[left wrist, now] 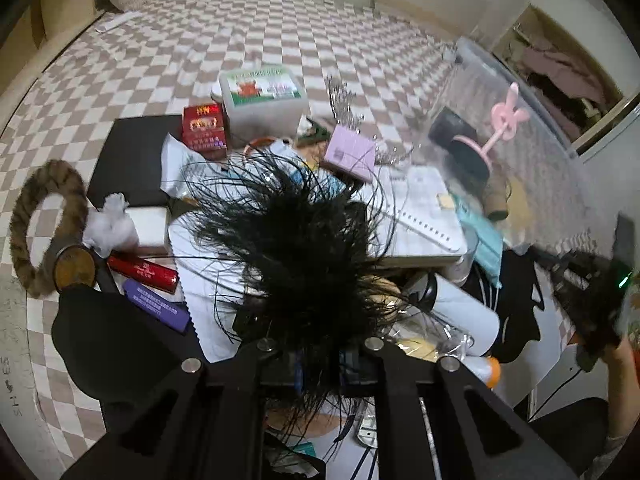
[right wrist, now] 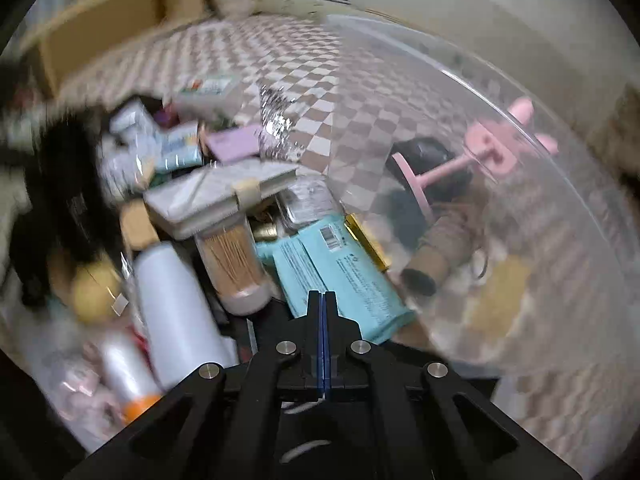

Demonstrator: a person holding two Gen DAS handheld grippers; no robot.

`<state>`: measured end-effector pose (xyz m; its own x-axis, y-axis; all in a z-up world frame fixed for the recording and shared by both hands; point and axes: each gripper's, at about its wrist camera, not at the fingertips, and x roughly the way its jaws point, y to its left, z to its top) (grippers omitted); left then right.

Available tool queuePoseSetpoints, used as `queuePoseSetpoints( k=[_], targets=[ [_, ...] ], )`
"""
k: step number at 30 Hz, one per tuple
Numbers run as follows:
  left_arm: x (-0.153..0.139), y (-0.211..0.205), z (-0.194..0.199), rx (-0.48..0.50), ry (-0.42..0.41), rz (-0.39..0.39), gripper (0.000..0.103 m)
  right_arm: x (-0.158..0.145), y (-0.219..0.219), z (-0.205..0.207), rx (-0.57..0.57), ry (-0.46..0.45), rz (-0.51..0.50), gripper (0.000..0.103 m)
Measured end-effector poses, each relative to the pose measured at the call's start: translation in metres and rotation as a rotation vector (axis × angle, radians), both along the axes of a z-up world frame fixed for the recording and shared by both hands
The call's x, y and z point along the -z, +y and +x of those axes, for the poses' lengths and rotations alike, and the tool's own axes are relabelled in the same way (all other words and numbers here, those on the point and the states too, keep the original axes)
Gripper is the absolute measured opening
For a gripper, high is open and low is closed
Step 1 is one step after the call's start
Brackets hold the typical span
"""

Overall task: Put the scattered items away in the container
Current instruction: 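Lift the teal packet out of the pile with the right tool while the left tool holds the feather tuft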

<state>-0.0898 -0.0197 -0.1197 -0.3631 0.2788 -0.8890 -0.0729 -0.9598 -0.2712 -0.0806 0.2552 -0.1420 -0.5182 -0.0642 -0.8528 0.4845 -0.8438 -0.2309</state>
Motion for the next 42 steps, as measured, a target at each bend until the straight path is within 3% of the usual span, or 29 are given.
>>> queuePoseSetpoints(
  k=[2,3,6,15,20,22,27,35,38,39,42],
  targets=[
    [-0.004,-0.002,0.001,-0.009,0.010,0.006,0.012,0.013,-0.007,0.006,-0.044,0.019,0.085,0.000],
    [-0.005,-0.002,0.001,-0.010,0.012,0.008,0.012,0.020,-0.010,0.009,-0.069,0.031,0.129,0.009],
    [-0.007,-0.002,0.001,-0.010,0.015,0.011,0.012,0.039,-0.015,0.019,-0.131,0.075,0.249,0.075],
    [-0.002,0.003,-0.001,0.013,0.000,0.017,0.012,0.107,-0.023,0.040,-0.391,0.178,0.638,0.074],
    [0.000,0.005,-0.002,0.027,-0.012,0.043,0.012,0.127,-0.024,0.042,-0.462,0.274,0.738,0.074],
    [0.001,0.006,-0.003,0.032,-0.018,0.048,0.012,0.130,-0.024,0.034,-0.440,0.307,0.756,0.074],
    [0.005,0.007,-0.005,0.035,-0.031,0.061,0.012,0.129,-0.020,0.008,-0.361,0.340,0.755,0.074],
    [0.007,0.001,-0.006,0.019,-0.039,0.080,0.012,0.081,-0.011,-0.031,-0.196,0.306,0.559,0.072],
    [0.008,-0.003,-0.007,0.009,-0.042,0.084,0.012,0.058,0.002,-0.054,-0.086,0.266,0.444,0.050],
    [0.008,-0.004,-0.007,0.007,-0.044,0.084,0.012,0.052,0.006,-0.062,-0.044,0.248,0.403,0.036],
    [0.010,-0.006,-0.009,0.002,-0.049,0.083,0.012,0.042,0.016,-0.083,0.028,0.178,0.297,0.033]
  ],
)
